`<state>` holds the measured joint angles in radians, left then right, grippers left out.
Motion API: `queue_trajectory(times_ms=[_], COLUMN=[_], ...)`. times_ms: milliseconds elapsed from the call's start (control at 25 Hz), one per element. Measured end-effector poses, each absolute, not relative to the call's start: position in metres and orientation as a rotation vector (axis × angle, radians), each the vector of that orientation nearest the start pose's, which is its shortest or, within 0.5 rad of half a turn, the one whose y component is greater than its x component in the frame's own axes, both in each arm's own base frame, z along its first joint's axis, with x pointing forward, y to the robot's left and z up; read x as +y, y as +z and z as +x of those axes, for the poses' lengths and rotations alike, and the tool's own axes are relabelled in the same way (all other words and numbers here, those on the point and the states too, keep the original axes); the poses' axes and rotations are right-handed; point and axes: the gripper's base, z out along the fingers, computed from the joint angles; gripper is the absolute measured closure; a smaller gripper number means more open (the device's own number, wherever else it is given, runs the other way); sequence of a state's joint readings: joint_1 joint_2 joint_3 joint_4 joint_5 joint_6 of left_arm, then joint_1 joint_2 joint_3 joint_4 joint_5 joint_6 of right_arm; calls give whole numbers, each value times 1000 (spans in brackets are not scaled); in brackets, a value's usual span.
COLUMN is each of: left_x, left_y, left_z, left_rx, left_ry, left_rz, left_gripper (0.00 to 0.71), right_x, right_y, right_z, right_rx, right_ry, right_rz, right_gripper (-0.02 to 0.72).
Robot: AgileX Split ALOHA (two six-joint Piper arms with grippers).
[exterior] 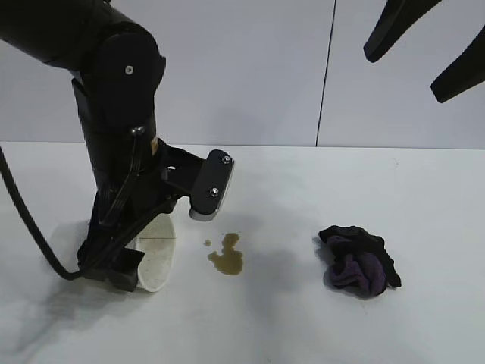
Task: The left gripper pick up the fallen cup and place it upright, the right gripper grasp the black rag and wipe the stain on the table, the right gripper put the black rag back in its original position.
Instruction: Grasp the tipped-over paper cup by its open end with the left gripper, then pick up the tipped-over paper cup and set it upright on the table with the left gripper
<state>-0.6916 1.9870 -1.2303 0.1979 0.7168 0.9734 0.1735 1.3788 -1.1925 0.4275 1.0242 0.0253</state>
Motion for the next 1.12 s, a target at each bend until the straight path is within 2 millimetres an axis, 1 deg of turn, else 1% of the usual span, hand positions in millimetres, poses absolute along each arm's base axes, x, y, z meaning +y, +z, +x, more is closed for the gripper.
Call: queue_trajectory(times_ms=[120, 280, 400, 520, 640, 760, 840, 920, 1040, 1120], left_x=[-236, -237, -232, -217, -192, -167, -151, -136, -119, -111], left_y=[147, 153, 163, 183, 209, 234, 248, 262, 278, 286], left_z=[297, 296, 299, 307, 319, 328, 332, 336, 341, 344], left_rx=[-2073, -2114, -2251, -2500, -2737, -2923, -3022, -3131, -3232, -3266], left_ry=[-235, -207, -134, 9, 165, 327, 455, 633, 894, 1054], left_rz=[-2634, -2643, -2577, -2440, -2313, -2235, -2198, -2135, -2103, -2115], left_gripper=[170, 183, 183, 184, 186, 186, 187, 188, 188, 188], right_x=[79, 79, 79, 79, 79, 80, 80, 80, 80, 80], right_y=[330, 330, 330, 330, 330, 330, 330, 330, 330, 330], right_z=[266, 266, 266, 266, 266, 266, 266, 266, 266, 266], right_rx=[2676, 2676, 2676, 2676, 2676, 2676, 2676, 2676, 2675, 2675], right_ry=[621, 621, 621, 621, 623, 625, 626, 626, 628, 631], right_rz=[-10, -10, -10, -10, -9, -8, -8, -8, -7, -6], right_gripper=[209, 209, 209, 209, 209, 209, 209, 209, 209, 209])
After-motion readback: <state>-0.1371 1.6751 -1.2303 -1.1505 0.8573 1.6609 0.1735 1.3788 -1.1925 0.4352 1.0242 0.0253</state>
